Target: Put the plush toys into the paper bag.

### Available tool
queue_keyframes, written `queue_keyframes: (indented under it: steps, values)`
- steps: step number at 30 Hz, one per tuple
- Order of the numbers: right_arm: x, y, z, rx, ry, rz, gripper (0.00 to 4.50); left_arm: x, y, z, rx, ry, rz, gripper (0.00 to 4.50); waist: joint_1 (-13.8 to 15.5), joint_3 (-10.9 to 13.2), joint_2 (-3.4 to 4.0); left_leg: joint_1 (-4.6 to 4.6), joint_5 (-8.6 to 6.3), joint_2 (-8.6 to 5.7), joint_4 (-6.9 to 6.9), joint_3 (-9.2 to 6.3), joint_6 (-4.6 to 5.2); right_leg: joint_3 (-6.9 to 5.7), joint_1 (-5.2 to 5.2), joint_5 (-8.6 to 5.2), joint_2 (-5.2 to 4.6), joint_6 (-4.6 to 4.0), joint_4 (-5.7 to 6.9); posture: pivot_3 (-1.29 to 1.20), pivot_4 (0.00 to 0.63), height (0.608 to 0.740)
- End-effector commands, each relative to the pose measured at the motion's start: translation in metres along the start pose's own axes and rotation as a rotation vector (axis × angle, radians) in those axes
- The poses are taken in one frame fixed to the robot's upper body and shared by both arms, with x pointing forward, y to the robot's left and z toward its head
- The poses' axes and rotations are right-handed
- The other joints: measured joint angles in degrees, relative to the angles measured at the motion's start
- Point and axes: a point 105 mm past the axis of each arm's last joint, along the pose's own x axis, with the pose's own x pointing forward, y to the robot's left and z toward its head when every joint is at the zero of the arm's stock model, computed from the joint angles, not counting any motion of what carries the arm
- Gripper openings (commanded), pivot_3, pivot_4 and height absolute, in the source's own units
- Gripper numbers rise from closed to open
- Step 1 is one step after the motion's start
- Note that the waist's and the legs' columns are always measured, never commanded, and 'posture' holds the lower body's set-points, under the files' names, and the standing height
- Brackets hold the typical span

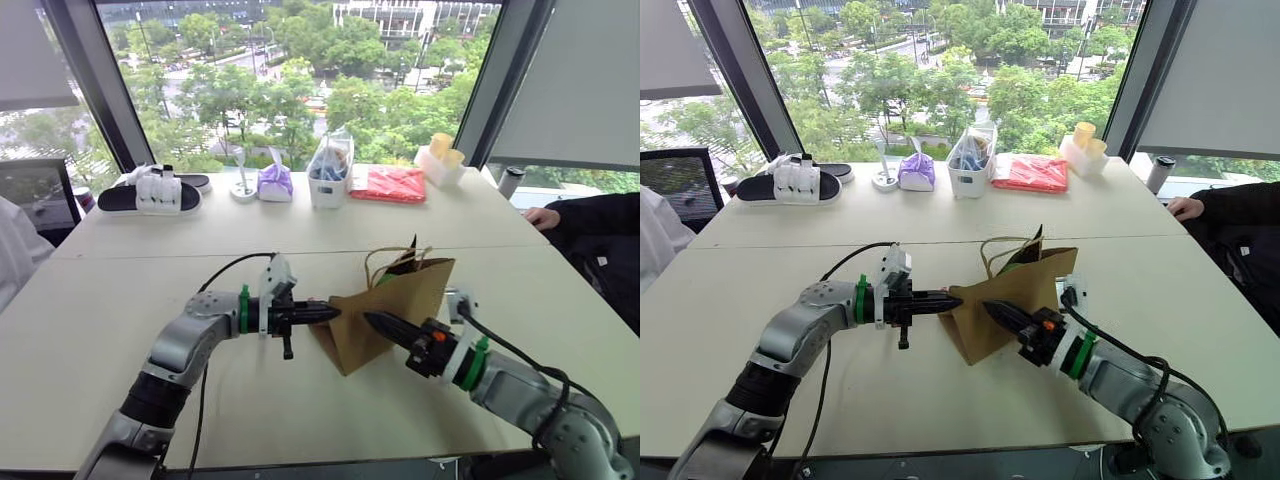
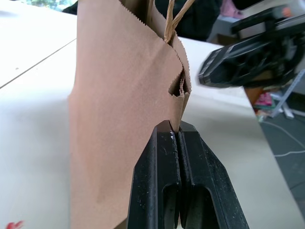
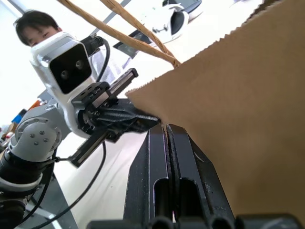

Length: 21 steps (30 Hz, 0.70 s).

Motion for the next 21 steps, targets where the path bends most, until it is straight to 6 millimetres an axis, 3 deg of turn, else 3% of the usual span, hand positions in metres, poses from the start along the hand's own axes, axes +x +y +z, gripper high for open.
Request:
queue_keyframes:
  steps: [1, 4, 6, 11, 21]
  values:
    - [-0.020, 0.013, 0.012, -0.038, -0.022, 0.028, 0.00, 0.000, 0.006, 0.028, 0.145, -0.043, -0.028, 0.02, -0.04, 0.01, -0.01, -0.01, 0.00, 0.00, 0.01, -0.03, 0.00, 0.00, 0.02, 0.00, 0.00, 0.00, -0.01, 0.00, 0.150, 0.740]
    - [-0.032, 0.008, 0.010, -0.043, 0.005, -0.001, 0.00, -0.001, 0.005, 0.025, 0.303, 0.053, -0.150, 0.02, -0.18, 0.01, -0.01, 0.03, 0.00, 0.01, 0.00, 0.01, 0.01, -0.04, 0.04, 0.00, 0.04, 0.00, -0.02, 0.00, 0.150, 0.740]
    - [-0.043, -0.003, 0.012, -0.039, 0.012, -0.044, 0.00, 0.002, 0.016, 0.028, 0.400, 0.095, -0.229, 0.02, -0.12, 0.01, -0.01, 0.05, 0.00, 0.03, -0.01, 0.06, 0.01, -0.03, 0.03, 0.00, 0.09, 0.00, -0.02, 0.00, 0.150, 0.740]
    - [-0.055, -0.013, 0.016, -0.046, -0.014, -0.104, 0.00, 0.014, 0.042, 0.048, 0.433, 0.032, -0.238, 0.02, -0.09, 0.03, -0.06, 0.03, -0.03, -0.01, 0.08, 0.07, 0.08, -0.08, 0.12, 0.00, 0.10, 0.00, -0.08, 0.00, 0.150, 0.740]
    - [-0.061, -0.005, 0.005, -0.015, -0.058, -0.148, 0.00, 0.021, 0.059, 0.022, 0.388, 0.131, -0.232, 0.02, -0.21, 0.06, -0.12, 0.03, -0.17, 0.01, 0.11, 0.07, 0.33, -0.10, 0.04, 0.00, 0.16, 0.05, 0.04, 0.00, 0.150, 0.740]
